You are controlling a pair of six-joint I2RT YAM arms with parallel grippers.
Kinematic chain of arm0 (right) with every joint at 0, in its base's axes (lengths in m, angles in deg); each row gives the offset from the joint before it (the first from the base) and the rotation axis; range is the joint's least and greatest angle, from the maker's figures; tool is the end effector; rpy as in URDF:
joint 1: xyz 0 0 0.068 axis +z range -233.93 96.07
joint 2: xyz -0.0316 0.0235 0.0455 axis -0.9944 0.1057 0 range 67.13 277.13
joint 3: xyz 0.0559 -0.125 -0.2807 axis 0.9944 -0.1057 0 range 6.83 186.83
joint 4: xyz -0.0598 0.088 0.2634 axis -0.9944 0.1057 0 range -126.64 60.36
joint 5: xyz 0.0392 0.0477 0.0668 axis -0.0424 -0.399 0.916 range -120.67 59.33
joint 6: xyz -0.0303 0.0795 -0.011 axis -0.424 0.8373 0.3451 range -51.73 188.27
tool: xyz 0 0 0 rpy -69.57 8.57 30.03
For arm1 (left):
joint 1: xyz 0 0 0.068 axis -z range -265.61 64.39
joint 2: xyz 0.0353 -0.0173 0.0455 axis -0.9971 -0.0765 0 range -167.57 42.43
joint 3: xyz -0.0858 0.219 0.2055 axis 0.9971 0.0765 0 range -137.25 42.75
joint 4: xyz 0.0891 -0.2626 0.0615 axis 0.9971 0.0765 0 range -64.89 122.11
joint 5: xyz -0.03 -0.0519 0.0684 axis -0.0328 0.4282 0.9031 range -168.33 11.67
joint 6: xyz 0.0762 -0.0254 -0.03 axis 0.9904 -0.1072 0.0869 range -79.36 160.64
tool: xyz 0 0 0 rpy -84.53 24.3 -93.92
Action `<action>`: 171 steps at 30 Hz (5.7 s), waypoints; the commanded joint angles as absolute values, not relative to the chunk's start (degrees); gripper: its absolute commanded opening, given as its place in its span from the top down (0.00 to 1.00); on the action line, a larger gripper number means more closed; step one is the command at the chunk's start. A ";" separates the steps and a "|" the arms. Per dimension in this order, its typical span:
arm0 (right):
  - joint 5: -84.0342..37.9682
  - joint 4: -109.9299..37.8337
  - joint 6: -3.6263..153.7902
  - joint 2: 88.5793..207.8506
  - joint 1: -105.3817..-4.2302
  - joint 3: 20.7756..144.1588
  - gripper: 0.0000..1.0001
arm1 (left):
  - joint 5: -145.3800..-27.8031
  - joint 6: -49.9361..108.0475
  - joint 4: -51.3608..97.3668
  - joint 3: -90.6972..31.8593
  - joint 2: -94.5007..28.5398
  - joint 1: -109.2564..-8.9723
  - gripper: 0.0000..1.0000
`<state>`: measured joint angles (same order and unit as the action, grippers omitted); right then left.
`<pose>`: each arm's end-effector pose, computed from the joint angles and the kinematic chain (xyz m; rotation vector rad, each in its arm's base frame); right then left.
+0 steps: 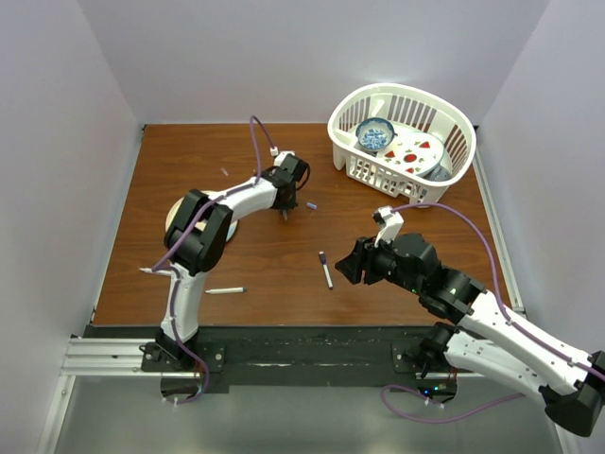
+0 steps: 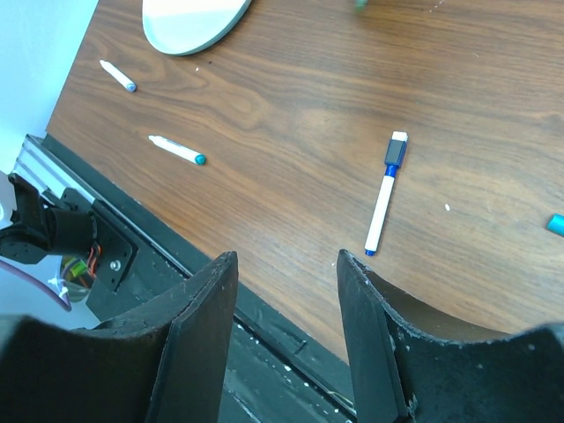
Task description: Insert the pens into the pen caps
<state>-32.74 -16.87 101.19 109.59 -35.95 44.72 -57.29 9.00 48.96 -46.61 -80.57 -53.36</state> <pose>0.1390 0.1500 0.2958 -0.2514 2.0888 0.8516 0.4549 -0.2550 0.1481 -0.1205 2.4738 0.0082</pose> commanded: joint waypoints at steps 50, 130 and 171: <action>-33.05 -55.19 116.52 128.04 -35.94 43.66 1.00 | -117.97 -0.94 -8.56 9.18 -29.03 -46.15 0.57; -55.82 -8.60 127.68 153.44 -80.50 51.04 0.81 | -84.48 23.76 36.01 -1.90 -0.73 -48.52 1.00; -24.09 -22.84 109.05 150.73 -83.84 45.95 1.00 | -99.07 12.07 17.03 10.14 -13.11 -43.09 1.00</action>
